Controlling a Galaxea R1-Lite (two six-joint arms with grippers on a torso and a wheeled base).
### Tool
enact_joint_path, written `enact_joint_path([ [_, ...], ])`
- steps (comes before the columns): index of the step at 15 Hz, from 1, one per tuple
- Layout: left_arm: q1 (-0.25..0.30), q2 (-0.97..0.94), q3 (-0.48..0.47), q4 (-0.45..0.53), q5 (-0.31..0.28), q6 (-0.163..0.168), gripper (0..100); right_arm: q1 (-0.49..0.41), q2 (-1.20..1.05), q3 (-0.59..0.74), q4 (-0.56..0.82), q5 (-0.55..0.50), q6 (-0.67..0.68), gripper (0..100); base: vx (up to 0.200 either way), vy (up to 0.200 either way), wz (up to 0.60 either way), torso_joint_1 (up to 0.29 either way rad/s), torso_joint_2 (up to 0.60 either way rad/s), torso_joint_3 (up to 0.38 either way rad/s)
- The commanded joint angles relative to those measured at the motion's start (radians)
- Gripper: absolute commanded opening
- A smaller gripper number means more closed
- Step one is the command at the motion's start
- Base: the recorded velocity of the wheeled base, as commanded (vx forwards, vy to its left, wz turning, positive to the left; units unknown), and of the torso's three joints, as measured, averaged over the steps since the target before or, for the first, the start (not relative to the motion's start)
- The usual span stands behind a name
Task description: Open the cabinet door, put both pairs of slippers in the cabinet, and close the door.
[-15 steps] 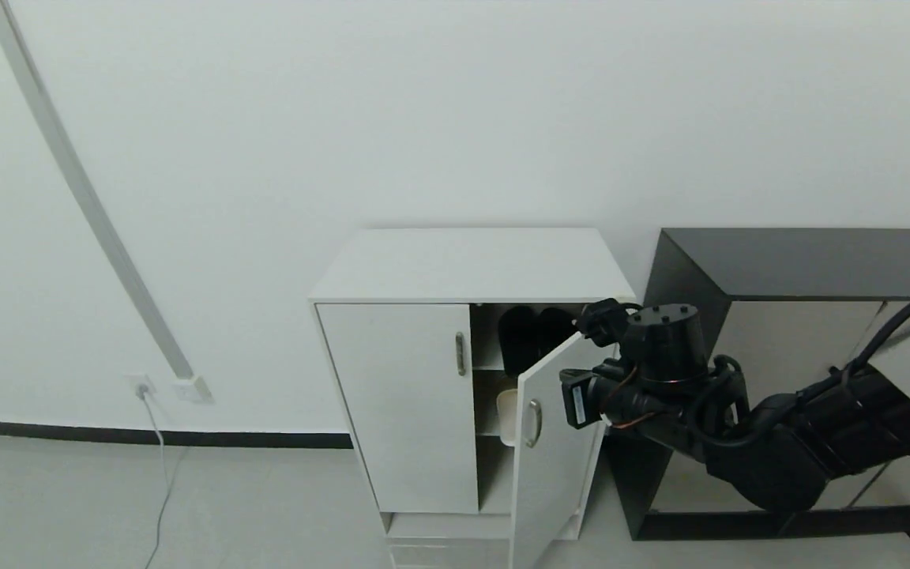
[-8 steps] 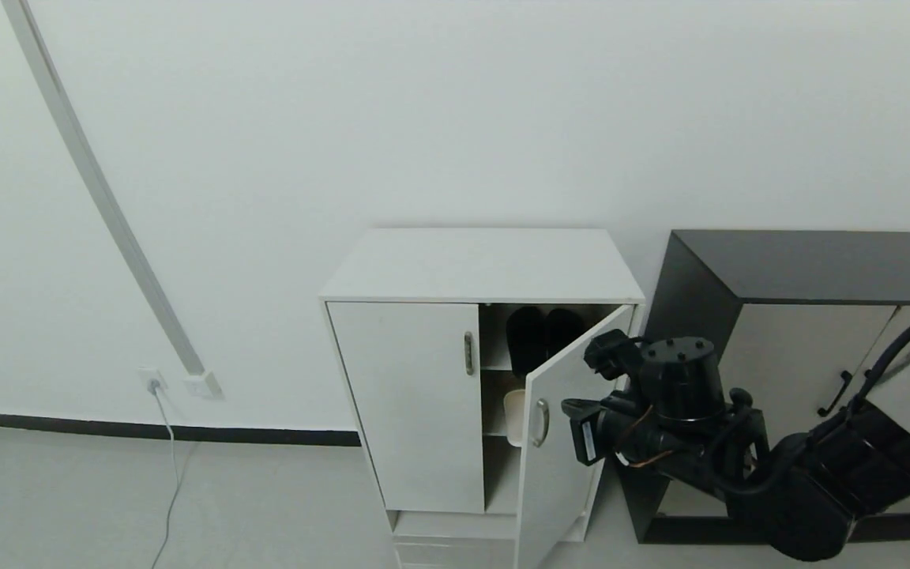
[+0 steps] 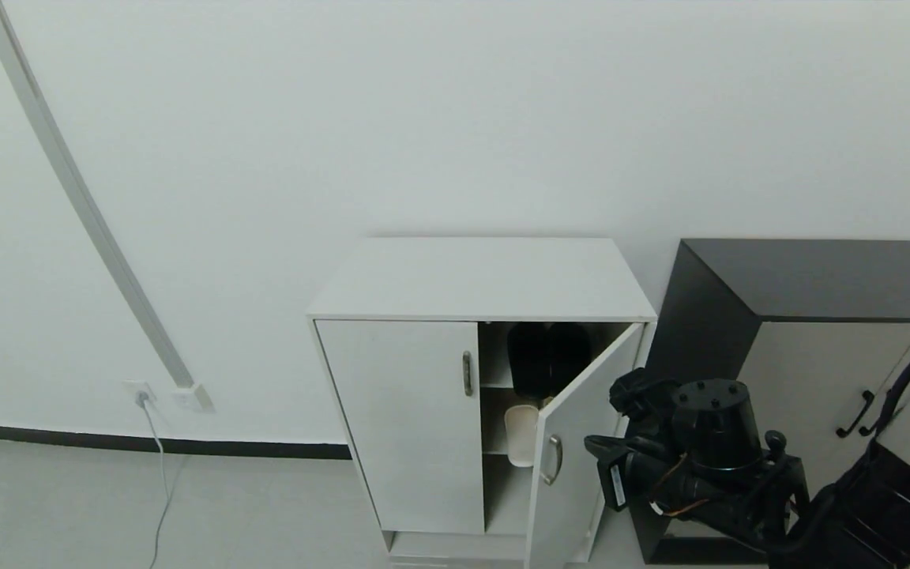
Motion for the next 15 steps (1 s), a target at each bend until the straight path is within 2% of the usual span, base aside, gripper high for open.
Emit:
enact_joint_path([
  [1, 0.000, 0.000, 0.000, 0.000, 0.000, -0.001, 0, -0.003, 0.017, -0.003, 0.000, 0.000, 0.004, 0, 0.200, 0.000, 0.00, 0.007, 0.00, 0.002],
  [8, 0.000, 0.000, 0.000, 0.000, 0.000, -0.001, 0, -0.022, 0.100, -0.112, -0.006, 0.002, 0.005, 0, 0.000, 0.000, 0.00, 0.000, 0.00, 0.000],
  [15, 0.000, 0.000, 0.000, 0.000, 0.000, -0.003, 0, -0.063, 0.319, -0.396, -0.006, 0.000, 0.004, 0, 0.000, 0.000, 0.00, 0.000, 0.00, 0.000],
])
